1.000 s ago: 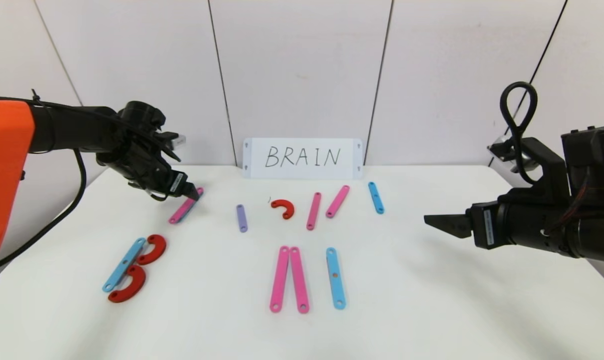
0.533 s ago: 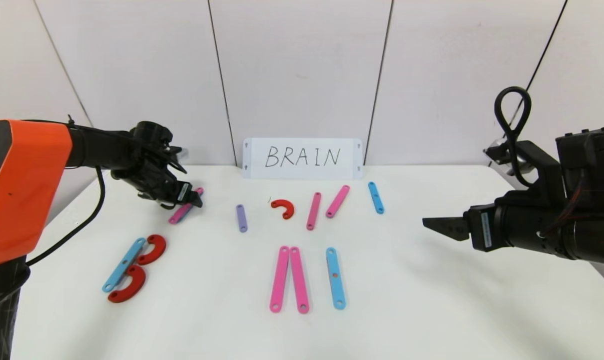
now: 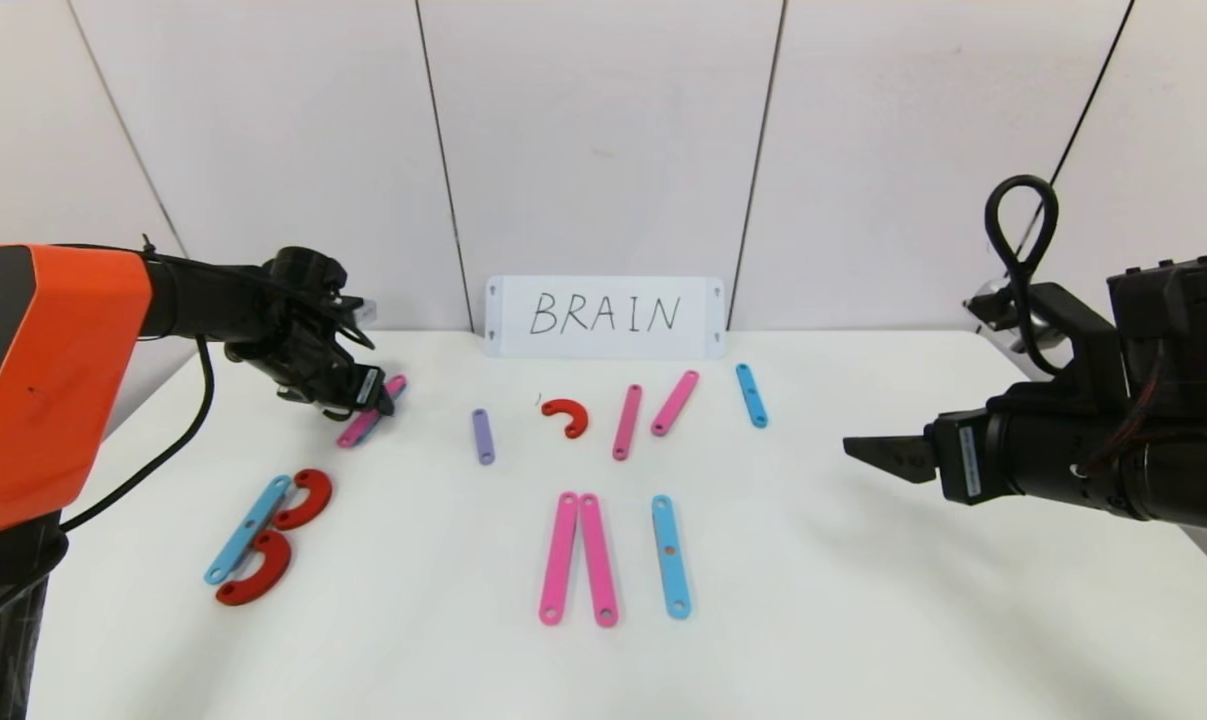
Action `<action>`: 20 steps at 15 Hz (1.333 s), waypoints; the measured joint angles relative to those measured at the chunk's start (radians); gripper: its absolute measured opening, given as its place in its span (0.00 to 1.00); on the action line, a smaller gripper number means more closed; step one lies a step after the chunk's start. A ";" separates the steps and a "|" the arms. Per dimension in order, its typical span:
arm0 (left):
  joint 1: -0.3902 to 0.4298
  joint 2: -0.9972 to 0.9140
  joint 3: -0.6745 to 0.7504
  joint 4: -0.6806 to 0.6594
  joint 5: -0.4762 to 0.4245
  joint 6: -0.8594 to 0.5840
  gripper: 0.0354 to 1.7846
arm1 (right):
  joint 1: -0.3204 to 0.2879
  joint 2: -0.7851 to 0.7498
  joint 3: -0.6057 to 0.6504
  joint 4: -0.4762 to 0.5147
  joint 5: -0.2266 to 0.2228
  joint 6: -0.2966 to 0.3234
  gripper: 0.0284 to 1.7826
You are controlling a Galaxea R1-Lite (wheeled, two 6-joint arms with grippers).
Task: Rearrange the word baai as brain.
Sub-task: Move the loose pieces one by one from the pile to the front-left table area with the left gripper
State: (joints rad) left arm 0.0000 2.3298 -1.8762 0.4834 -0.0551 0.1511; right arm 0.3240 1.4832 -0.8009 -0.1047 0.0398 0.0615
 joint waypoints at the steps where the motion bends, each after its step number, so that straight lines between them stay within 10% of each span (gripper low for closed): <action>1: 0.000 0.000 0.000 0.001 0.000 0.000 0.51 | 0.000 0.000 0.000 0.000 -0.001 0.000 0.97; 5: 0.000 0.000 0.002 0.003 0.000 0.000 0.17 | 0.001 0.000 0.000 0.000 -0.002 0.001 0.97; 20: -0.061 -0.283 0.259 0.015 0.031 -0.275 0.15 | 0.001 0.001 0.000 0.000 -0.001 0.002 0.97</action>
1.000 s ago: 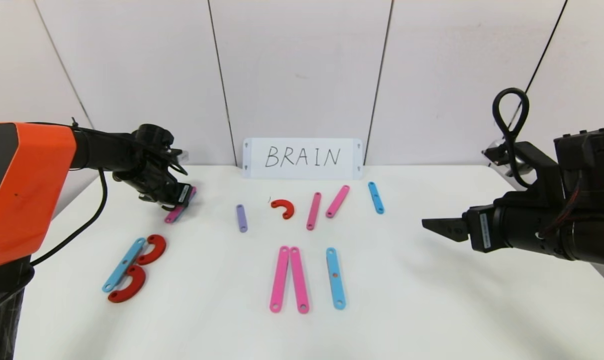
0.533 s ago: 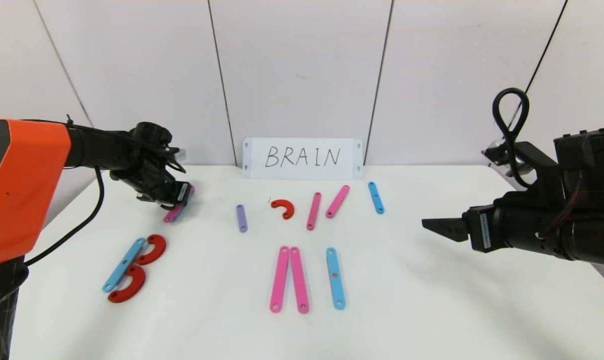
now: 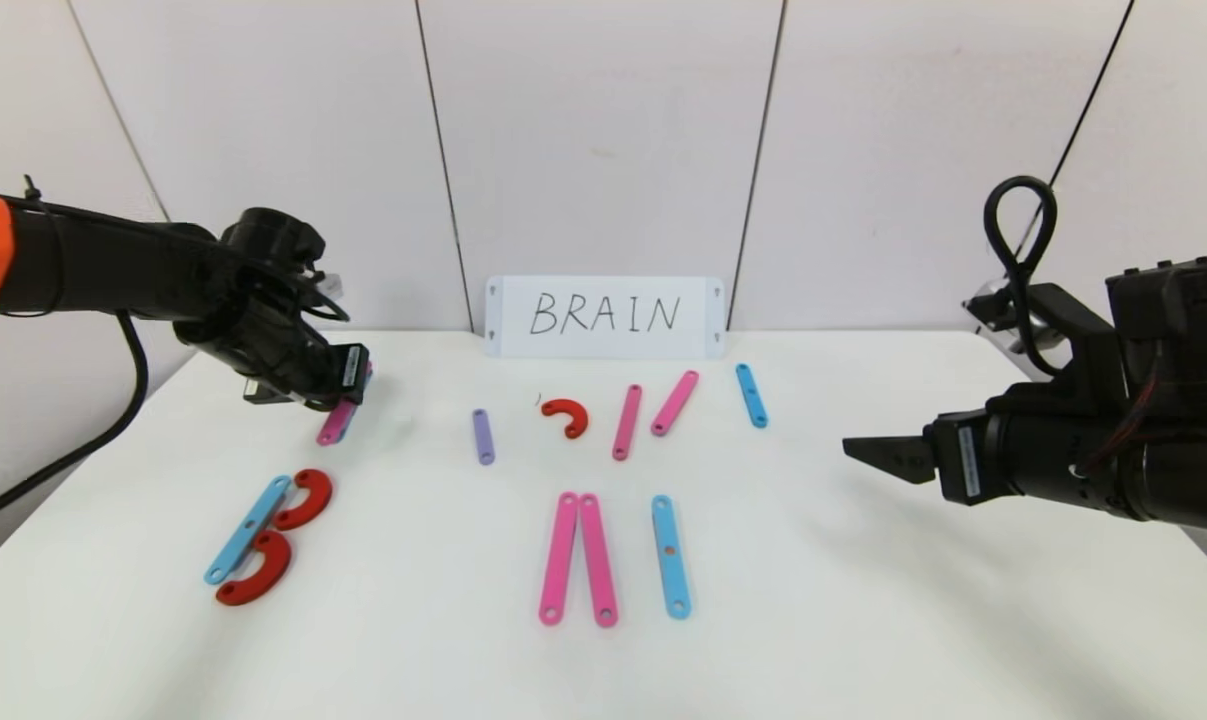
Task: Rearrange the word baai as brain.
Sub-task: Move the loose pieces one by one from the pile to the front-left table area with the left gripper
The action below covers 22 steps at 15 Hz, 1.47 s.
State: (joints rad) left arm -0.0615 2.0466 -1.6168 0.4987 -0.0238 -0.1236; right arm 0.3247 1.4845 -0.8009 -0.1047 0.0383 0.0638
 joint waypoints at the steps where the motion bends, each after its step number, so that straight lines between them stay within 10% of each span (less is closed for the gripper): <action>1: -0.018 -0.041 0.061 -0.004 0.009 -0.008 0.15 | 0.000 0.000 0.000 0.000 0.001 0.001 0.97; 10: -0.164 -0.222 0.391 -0.033 0.087 -0.053 0.15 | 0.001 0.014 0.004 0.000 -0.005 0.002 0.97; 22: -0.241 -0.141 0.431 -0.069 0.092 -0.124 0.15 | 0.006 0.020 0.008 0.000 -0.007 0.002 0.97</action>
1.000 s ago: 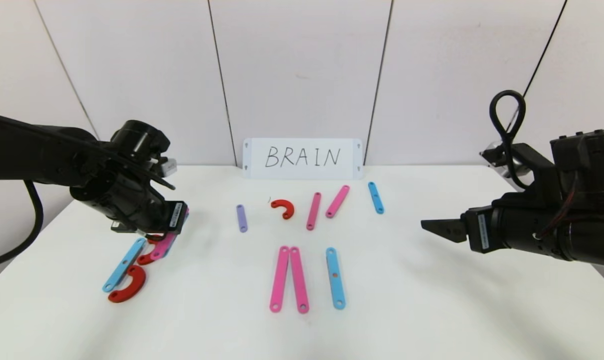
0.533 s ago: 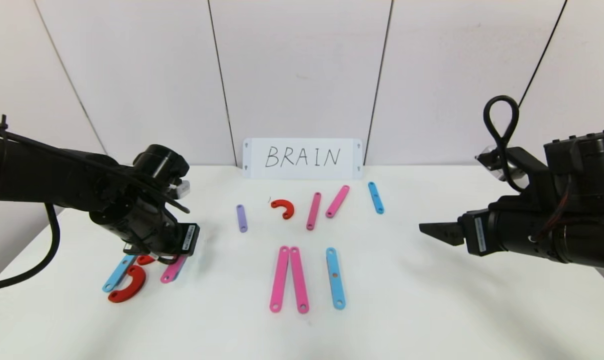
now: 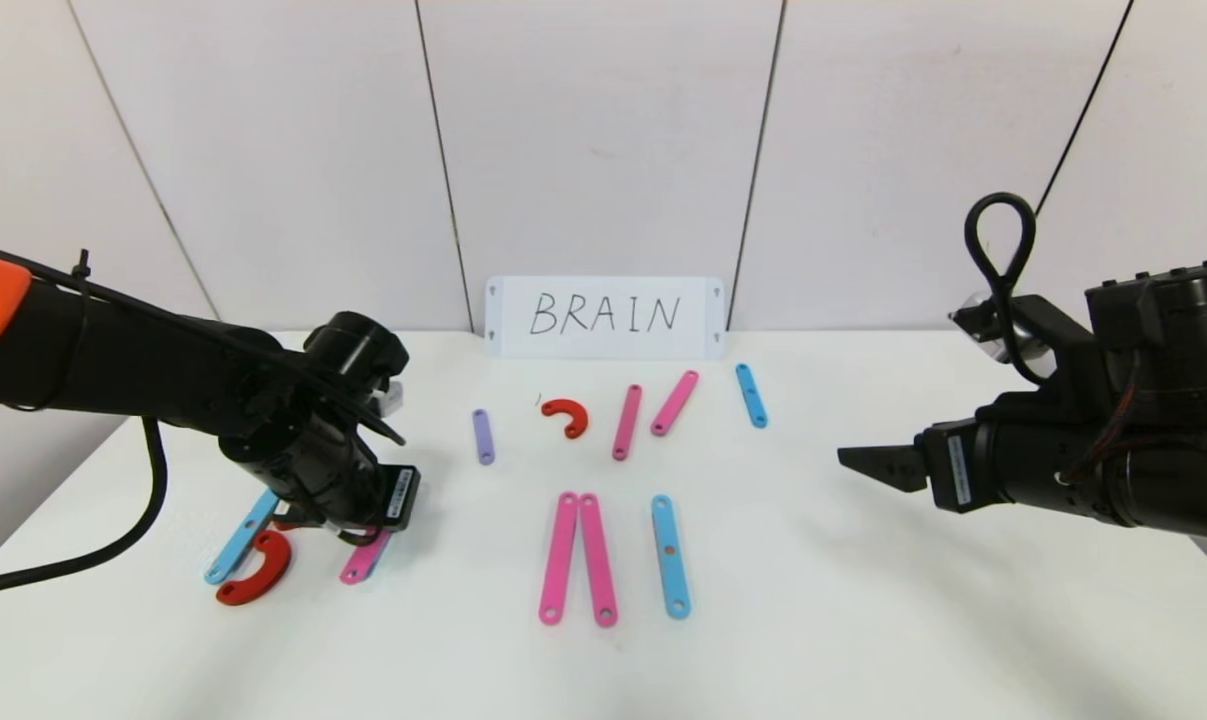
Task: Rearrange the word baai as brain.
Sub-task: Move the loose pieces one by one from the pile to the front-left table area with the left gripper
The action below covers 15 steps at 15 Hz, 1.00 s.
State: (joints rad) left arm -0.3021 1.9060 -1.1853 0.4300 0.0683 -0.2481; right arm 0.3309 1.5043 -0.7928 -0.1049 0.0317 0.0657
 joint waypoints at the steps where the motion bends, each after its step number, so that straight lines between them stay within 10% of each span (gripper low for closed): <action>1: -0.001 0.004 0.000 0.000 0.000 -0.014 0.15 | 0.000 0.000 0.000 0.000 0.000 0.000 0.97; 10: -0.017 0.013 0.007 0.019 -0.002 -0.033 0.16 | 0.000 0.003 0.000 0.000 0.000 0.000 0.97; 15: -0.018 0.014 0.006 0.019 -0.004 -0.036 0.44 | 0.000 0.003 0.000 0.000 0.000 0.001 0.97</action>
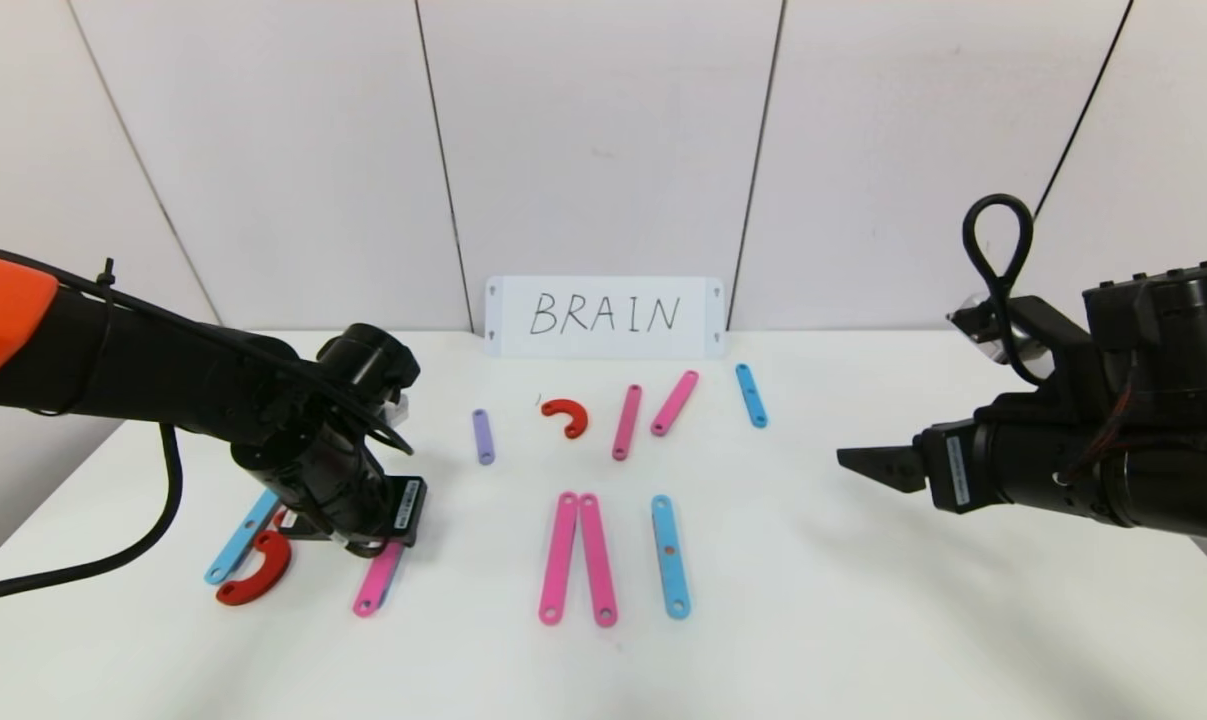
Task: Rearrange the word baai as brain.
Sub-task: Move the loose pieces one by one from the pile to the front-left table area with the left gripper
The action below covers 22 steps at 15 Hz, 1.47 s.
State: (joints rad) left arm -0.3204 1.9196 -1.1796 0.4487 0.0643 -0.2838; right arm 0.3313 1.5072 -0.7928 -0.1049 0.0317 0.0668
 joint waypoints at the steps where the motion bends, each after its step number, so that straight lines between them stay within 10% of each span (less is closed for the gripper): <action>1: 0.000 0.000 0.000 0.000 -0.001 0.000 0.54 | 0.000 0.000 0.000 0.000 0.000 0.000 0.97; 7: 0.000 -0.001 -0.001 0.000 0.000 -0.004 0.95 | 0.001 0.000 0.000 0.000 0.000 0.000 0.97; 22: -0.009 -0.009 -0.240 0.146 0.019 -0.007 0.98 | 0.001 -0.003 0.000 0.000 -0.001 0.002 0.97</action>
State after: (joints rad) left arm -0.3296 1.9102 -1.4200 0.5949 0.0828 -0.2909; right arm 0.3328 1.5047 -0.7932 -0.1049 0.0306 0.0687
